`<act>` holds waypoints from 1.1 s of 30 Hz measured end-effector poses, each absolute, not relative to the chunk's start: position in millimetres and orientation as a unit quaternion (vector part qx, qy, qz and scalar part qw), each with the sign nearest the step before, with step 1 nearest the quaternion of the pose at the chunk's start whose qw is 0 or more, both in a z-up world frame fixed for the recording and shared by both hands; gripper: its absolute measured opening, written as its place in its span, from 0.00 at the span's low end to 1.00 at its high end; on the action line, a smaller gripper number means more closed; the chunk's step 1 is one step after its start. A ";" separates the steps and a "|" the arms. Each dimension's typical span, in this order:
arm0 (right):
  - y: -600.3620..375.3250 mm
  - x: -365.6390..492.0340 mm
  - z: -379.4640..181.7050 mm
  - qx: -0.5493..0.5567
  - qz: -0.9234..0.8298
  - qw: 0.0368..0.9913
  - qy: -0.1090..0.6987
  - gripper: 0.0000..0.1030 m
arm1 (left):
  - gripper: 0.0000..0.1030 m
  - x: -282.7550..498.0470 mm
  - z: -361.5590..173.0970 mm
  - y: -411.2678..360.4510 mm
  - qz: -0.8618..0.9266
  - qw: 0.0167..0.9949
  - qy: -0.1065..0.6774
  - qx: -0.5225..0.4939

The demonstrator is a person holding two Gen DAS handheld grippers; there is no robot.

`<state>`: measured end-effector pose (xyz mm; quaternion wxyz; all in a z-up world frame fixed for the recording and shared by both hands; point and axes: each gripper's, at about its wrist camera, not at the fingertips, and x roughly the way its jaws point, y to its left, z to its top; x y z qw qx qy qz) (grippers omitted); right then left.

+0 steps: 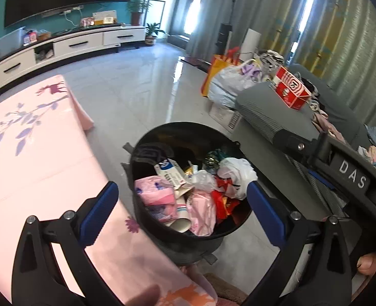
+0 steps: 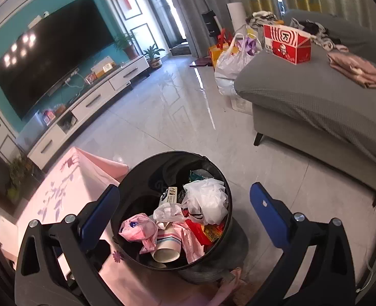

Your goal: Collect trash

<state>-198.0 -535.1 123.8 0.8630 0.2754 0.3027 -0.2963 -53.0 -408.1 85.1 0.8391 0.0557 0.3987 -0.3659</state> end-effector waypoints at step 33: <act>-519.9 -191.1 128.9 0.234 -0.311 0.866 0.315 0.97 | 0.97 -53.8 76.8 -380.4 -0.340 0.853 0.393 0.049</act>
